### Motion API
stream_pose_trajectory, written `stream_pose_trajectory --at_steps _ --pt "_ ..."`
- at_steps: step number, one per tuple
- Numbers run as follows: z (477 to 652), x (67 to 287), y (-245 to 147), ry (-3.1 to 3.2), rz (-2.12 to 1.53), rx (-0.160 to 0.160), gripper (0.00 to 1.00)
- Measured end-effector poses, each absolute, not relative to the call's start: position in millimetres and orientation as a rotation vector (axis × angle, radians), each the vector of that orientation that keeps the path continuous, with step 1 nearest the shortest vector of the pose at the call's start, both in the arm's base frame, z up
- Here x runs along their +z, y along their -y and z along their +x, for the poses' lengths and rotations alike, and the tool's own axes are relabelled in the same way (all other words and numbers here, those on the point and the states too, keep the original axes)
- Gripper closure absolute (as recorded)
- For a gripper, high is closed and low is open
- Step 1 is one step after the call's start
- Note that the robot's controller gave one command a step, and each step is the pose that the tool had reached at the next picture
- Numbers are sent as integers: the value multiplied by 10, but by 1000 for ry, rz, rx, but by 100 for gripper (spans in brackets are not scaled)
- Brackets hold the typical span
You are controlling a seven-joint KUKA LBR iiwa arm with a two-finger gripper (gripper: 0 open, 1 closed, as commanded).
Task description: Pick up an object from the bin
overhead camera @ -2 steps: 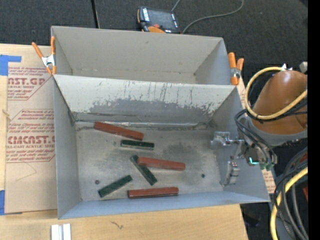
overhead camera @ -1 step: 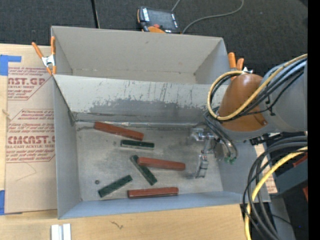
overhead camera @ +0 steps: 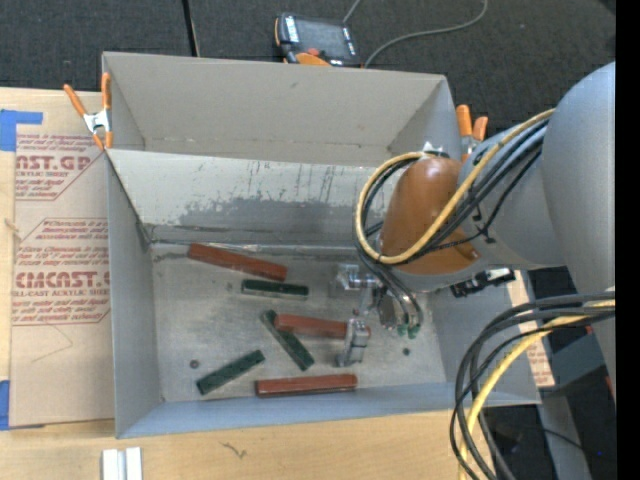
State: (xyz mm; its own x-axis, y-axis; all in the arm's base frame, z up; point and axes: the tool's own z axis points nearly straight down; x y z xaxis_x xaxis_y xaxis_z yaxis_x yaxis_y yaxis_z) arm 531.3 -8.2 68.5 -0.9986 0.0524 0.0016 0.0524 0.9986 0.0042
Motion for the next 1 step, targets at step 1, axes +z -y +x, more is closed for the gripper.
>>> stream_pose_trajectory --at_steps 1 --pt "5319 695 133 3141 -92 0 100"
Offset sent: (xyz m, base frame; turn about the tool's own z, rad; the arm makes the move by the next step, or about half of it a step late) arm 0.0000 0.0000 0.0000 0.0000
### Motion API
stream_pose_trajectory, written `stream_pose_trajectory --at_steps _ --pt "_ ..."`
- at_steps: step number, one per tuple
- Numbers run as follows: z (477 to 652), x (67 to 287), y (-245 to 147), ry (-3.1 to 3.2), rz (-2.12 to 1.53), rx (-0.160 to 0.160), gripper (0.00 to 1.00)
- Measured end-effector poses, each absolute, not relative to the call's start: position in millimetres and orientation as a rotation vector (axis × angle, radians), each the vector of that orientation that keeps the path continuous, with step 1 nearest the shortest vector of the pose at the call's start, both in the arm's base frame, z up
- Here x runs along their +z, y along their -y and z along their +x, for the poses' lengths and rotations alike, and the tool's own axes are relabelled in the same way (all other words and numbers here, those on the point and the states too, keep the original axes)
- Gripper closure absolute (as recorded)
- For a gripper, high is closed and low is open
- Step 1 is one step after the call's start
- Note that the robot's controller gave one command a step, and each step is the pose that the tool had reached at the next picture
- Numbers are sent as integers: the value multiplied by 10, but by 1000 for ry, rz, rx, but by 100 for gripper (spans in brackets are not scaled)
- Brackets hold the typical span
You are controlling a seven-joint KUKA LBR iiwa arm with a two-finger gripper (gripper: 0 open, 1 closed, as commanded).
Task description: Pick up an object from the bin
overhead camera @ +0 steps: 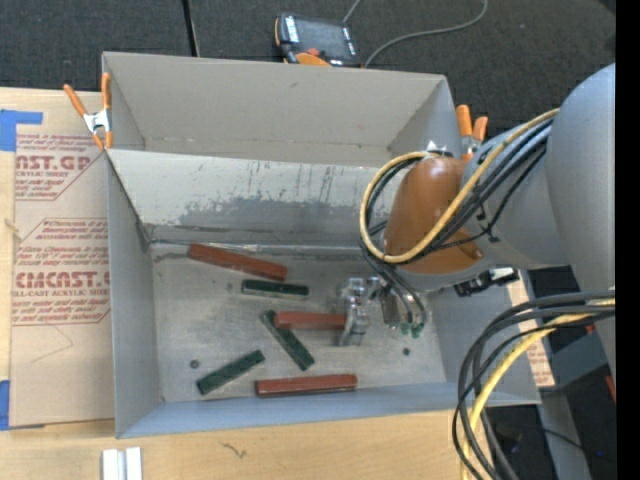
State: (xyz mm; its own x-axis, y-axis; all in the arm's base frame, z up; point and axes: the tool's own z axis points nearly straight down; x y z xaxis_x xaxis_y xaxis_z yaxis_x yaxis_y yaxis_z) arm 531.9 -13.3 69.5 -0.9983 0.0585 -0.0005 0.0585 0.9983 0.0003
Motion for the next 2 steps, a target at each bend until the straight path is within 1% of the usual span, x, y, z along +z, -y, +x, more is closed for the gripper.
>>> stream_pose_trajectory --at_steps 1,2 --pt "5792 702 -871 -3129 -213 5 100" --pt "5705 1427 -569 -2670 -1648 -1 100"
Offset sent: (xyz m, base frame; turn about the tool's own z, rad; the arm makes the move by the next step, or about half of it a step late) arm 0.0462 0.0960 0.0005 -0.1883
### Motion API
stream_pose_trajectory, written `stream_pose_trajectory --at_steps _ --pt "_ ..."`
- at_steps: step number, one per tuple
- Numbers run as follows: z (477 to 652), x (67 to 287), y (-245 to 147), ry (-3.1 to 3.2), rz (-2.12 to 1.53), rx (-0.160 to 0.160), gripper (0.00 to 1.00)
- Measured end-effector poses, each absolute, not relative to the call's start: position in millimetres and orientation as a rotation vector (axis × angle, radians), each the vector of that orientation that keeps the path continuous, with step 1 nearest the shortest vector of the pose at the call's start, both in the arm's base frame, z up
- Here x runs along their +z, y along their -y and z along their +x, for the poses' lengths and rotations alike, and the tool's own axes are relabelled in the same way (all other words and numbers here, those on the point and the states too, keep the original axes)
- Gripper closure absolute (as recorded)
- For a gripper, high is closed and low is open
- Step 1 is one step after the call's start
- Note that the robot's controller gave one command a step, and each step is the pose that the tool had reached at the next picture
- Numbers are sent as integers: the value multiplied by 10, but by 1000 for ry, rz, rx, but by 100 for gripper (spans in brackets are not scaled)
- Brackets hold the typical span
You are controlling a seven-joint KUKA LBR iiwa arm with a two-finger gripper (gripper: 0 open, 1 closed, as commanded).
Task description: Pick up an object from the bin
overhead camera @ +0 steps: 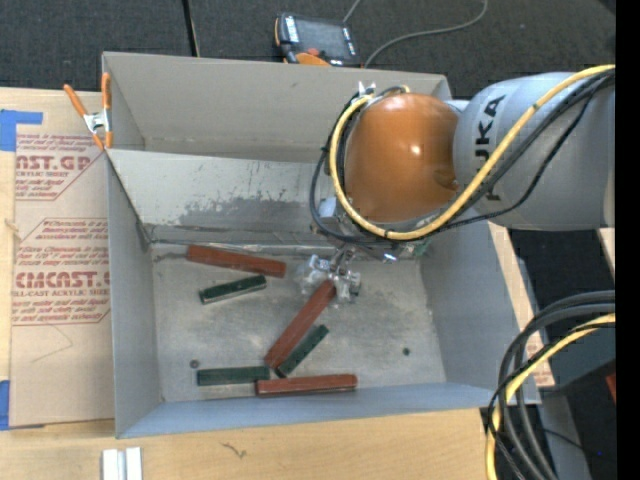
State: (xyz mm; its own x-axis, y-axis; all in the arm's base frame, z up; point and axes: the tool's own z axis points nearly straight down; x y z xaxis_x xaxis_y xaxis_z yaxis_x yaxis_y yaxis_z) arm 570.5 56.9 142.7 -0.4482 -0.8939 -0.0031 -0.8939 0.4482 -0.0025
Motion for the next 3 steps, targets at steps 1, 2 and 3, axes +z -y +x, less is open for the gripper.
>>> stream_pose_trajectory --at_steps 1,2,3 --pt "5639 679 -666 -2601 -1758 4 100" --pt "5570 696 -644 -1867 -2523 2 100" --pt "5563 694 -847 -1314 -2851 5 100"
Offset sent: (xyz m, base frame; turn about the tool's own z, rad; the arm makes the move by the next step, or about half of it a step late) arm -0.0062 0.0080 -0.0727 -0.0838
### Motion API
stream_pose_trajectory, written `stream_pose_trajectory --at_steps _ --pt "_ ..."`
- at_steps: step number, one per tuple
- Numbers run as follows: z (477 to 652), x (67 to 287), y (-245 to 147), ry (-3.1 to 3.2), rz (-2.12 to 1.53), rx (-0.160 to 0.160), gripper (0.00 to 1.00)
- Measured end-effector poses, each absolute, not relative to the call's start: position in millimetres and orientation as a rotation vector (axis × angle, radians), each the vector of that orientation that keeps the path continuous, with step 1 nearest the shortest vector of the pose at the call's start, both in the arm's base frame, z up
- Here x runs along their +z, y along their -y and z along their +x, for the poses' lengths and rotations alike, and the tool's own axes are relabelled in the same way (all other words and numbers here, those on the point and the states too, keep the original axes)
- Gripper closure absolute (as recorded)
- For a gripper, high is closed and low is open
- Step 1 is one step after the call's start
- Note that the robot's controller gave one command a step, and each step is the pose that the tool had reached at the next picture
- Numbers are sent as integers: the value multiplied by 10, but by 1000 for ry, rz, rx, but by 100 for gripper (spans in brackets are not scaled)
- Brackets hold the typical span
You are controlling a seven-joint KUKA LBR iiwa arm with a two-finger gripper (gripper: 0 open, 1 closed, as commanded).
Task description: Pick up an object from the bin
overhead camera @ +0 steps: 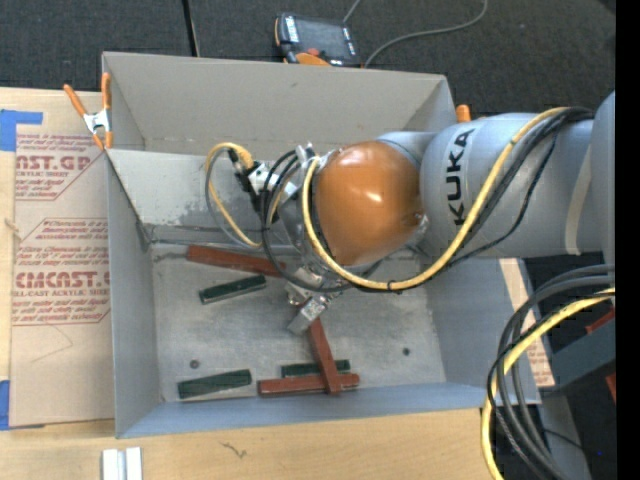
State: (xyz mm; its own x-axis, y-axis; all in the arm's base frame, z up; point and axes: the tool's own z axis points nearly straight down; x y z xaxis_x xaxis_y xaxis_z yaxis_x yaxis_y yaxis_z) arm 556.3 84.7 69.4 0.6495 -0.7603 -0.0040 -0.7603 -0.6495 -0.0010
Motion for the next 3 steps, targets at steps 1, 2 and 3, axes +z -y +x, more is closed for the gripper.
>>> stream_pose_trajectory --at_steps 1,2,3 --pt "5298 692 -815 -1173 -2912 7 100" --pt "5235 1875 -420 -1178 -2909 -7 100" --pt "5030 1646 -652 -1290 -2863 9 100"
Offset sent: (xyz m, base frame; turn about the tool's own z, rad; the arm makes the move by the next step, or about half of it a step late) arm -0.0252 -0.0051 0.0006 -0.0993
